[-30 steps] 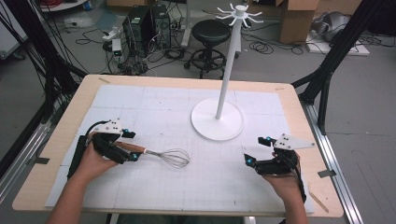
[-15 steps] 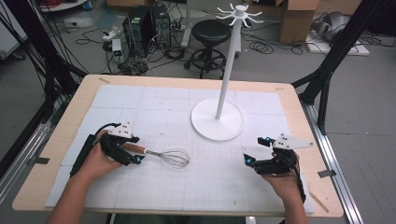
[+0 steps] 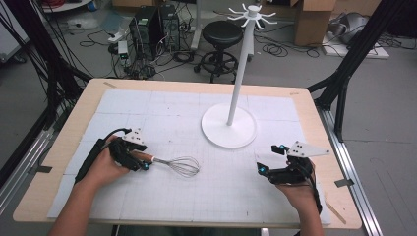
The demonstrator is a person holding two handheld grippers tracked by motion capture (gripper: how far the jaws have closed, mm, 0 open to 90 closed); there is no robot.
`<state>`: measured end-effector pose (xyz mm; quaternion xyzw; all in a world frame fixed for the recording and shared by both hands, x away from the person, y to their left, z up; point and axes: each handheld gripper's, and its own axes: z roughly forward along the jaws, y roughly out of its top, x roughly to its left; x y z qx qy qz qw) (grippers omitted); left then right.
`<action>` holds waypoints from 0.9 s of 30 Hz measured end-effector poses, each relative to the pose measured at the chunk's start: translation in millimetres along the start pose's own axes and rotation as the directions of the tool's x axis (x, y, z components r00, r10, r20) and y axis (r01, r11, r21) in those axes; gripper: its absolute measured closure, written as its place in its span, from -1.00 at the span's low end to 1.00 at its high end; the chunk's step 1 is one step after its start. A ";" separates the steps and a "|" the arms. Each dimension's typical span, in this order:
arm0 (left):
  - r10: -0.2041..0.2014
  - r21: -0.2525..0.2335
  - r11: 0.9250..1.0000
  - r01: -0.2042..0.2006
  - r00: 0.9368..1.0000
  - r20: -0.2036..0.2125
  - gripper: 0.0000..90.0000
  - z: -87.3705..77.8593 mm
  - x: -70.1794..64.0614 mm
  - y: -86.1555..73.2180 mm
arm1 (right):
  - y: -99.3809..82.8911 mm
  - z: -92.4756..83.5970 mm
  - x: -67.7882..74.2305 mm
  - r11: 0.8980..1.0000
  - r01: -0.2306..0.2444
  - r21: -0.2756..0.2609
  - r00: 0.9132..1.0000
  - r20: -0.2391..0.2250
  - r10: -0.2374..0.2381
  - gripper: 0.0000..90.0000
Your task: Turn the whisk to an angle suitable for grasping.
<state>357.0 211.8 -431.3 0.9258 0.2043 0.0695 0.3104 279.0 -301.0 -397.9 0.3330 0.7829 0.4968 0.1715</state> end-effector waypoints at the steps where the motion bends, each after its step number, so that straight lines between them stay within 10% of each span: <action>1: 0.002 -0.001 1.000 -0.002 1.000 0.001 -0.17 0.8 0.1 -0.1 | -0.6 0.7 -0.3 1.000 0.000 0.004 1.000 0.000 0.000 -0.74; 27: 0.085 0.019 0.996 -0.087 0.992 0.093 0.47 -2.6 -16.2 4.1 | 0.0 -6.0 -2.8 1.000 -0.016 -0.018 1.000 0.009 0.016 -0.74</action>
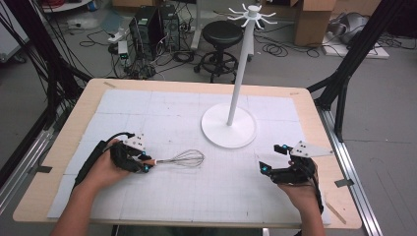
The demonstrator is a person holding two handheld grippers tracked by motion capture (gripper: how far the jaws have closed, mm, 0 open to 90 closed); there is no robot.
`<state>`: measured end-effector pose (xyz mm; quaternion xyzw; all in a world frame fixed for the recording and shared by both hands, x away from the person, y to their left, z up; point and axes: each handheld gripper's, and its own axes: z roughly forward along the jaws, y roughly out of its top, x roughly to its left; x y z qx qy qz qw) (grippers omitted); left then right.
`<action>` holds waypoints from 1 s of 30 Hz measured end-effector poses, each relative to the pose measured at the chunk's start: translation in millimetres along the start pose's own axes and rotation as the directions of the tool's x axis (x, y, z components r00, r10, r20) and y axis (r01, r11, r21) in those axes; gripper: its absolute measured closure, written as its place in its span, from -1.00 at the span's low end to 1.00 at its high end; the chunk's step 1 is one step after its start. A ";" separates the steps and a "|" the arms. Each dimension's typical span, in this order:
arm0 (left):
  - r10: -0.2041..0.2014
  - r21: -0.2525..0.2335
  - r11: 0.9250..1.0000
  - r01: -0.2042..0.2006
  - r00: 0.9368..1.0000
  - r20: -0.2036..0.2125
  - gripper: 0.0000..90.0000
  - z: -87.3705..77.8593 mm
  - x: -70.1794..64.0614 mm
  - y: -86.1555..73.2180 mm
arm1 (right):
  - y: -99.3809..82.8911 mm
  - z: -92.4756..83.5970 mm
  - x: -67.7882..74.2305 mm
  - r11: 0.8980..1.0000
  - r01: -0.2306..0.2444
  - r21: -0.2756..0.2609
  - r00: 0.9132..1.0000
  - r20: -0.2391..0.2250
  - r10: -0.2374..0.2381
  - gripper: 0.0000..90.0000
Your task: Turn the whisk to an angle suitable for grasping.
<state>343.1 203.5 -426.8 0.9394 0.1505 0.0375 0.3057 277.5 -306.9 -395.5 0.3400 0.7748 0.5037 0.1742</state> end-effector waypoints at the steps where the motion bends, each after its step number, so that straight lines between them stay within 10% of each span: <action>1: 0.007 -0.005 1.000 -0.007 1.000 0.011 0.49 0.7 -1.5 0.6 | 0.2 0.0 0.4 1.000 -0.001 -0.001 1.000 -0.001 0.001 -0.74; 20: 0.058 -0.014 0.998 -0.057 0.998 0.029 0.57 6.0 -11.2 7.3 | -0.9 0.1 -0.5 1.000 0.005 0.006 1.000 0.006 -0.005 -0.73; 30: 0.098 -0.028 0.995 -0.097 0.992 0.075 0.57 27.9 -25.8 35.9 | -0.2 -2.6 -0.7 1.000 0.000 -0.003 1.000 0.006 0.001 -0.73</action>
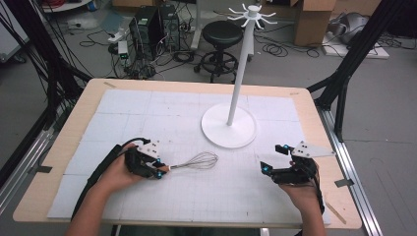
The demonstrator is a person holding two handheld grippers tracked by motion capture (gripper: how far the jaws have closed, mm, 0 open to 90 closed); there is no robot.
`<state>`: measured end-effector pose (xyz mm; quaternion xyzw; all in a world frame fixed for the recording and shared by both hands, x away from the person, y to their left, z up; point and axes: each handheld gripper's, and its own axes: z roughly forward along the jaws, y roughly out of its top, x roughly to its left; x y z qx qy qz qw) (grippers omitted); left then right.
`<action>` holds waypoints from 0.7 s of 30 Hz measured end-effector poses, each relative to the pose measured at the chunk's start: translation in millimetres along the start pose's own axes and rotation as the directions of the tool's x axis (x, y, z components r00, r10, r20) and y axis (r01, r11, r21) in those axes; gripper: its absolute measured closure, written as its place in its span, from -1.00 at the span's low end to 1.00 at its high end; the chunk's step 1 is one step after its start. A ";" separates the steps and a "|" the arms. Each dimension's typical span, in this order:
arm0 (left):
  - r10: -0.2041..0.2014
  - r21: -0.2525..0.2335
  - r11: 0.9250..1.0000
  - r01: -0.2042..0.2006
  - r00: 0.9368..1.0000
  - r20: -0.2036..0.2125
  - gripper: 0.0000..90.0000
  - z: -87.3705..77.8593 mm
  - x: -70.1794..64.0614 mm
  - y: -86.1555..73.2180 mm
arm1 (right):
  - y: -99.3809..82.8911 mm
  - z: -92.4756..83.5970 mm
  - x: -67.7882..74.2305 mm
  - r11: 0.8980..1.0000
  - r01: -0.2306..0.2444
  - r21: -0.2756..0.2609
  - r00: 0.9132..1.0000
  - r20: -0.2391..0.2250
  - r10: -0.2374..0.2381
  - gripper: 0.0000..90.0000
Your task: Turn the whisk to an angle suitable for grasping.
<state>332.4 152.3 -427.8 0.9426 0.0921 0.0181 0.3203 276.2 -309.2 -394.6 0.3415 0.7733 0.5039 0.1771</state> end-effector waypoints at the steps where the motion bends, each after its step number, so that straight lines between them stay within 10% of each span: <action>1: 0.010 0.006 1.000 -0.010 1.000 0.002 0.57 2.9 -1.3 4.5 | 0.1 0.2 -0.4 1.000 0.003 -0.001 1.000 0.001 -0.003 -0.73; 21: 0.132 0.011 0.991 -0.134 0.987 0.093 0.57 61.4 -20.5 81.3 | 3.1 -9.7 -2.5 0.999 0.005 -0.032 1.000 0.010 -0.005 -0.73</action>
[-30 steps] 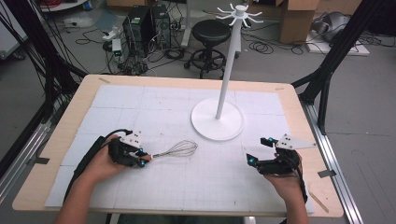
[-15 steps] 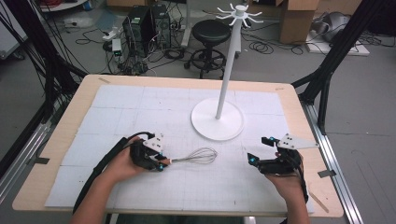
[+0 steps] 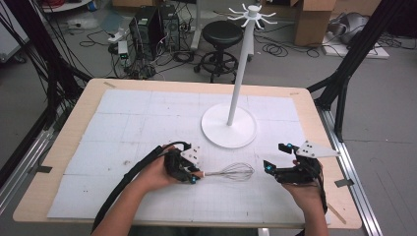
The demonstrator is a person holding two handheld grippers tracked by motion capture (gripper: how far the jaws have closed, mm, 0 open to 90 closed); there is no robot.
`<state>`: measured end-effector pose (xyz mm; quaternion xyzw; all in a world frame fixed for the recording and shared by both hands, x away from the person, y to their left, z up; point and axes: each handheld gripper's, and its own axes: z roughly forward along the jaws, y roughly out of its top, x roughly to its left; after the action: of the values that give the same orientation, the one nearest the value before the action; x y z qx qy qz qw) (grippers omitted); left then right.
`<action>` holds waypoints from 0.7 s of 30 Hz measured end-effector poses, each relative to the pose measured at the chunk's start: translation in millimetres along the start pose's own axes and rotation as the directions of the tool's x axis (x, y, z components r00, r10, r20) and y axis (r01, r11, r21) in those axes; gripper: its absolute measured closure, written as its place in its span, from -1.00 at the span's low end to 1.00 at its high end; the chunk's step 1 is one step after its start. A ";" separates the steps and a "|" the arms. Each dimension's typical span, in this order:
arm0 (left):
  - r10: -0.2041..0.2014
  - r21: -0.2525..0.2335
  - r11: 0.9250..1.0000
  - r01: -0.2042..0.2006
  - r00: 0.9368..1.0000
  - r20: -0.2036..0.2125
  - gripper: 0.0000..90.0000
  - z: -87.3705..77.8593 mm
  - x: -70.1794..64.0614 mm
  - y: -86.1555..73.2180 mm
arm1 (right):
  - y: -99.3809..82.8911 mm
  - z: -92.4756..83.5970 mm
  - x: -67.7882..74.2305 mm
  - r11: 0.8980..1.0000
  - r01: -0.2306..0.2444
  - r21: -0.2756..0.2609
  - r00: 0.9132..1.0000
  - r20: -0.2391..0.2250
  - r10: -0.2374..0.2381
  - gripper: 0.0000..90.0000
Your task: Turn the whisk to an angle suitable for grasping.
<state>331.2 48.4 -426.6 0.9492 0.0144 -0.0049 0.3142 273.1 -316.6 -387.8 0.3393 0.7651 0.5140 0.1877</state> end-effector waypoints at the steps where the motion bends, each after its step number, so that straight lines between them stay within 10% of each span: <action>1: 0.004 0.002 1.000 -0.004 1.000 0.001 0.57 2.2 0.0 3.1 | 0.0 -0.7 -0.1 1.000 -0.003 -0.002 1.000 0.002 0.003 -0.73; 17: 0.018 0.014 1.000 -0.019 0.999 0.027 0.55 21.8 0.1 31.0 | 1.2 -1.6 0.9 1.000 0.000 -0.009 1.000 -0.003 0.000 -0.73; 21: 0.005 -0.014 1.000 -0.005 1.000 0.019 0.23 16.1 0.6 27.9 | 0.7 -0.5 0.0 1.000 0.003 -0.008 1.000 -0.001 -0.003 -0.73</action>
<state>332.7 16.4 -423.0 0.9469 0.0090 -0.0130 0.3210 273.0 -316.7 -387.0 0.3371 0.7636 0.5170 0.1896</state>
